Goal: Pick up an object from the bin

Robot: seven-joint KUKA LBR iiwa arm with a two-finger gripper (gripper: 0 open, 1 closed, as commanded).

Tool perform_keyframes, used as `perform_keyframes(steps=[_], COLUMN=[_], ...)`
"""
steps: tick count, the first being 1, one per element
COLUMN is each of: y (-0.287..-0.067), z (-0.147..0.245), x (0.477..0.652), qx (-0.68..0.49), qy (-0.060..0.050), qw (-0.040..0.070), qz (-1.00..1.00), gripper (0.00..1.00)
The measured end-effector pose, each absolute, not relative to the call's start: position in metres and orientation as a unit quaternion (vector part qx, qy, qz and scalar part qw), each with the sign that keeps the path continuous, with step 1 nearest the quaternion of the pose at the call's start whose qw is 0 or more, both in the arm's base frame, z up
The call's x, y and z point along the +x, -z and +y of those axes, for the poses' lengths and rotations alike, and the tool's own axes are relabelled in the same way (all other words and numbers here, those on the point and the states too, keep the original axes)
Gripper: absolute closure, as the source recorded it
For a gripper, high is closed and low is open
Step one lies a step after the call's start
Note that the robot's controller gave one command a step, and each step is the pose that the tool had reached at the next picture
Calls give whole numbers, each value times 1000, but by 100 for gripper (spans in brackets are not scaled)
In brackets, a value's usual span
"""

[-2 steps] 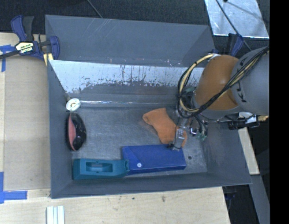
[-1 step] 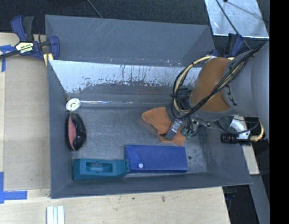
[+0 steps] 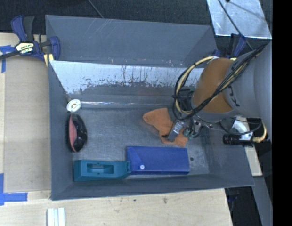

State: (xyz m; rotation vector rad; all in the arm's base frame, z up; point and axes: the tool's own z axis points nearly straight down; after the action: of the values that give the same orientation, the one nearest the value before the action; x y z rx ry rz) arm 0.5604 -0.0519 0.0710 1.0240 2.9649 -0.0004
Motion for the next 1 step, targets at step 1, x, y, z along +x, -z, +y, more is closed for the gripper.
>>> perform_keyframes(steps=[1], y=[-74], z=[-52], x=[560], qx=[326], qy=[0], qw=[2], qz=[945], gripper=[100])
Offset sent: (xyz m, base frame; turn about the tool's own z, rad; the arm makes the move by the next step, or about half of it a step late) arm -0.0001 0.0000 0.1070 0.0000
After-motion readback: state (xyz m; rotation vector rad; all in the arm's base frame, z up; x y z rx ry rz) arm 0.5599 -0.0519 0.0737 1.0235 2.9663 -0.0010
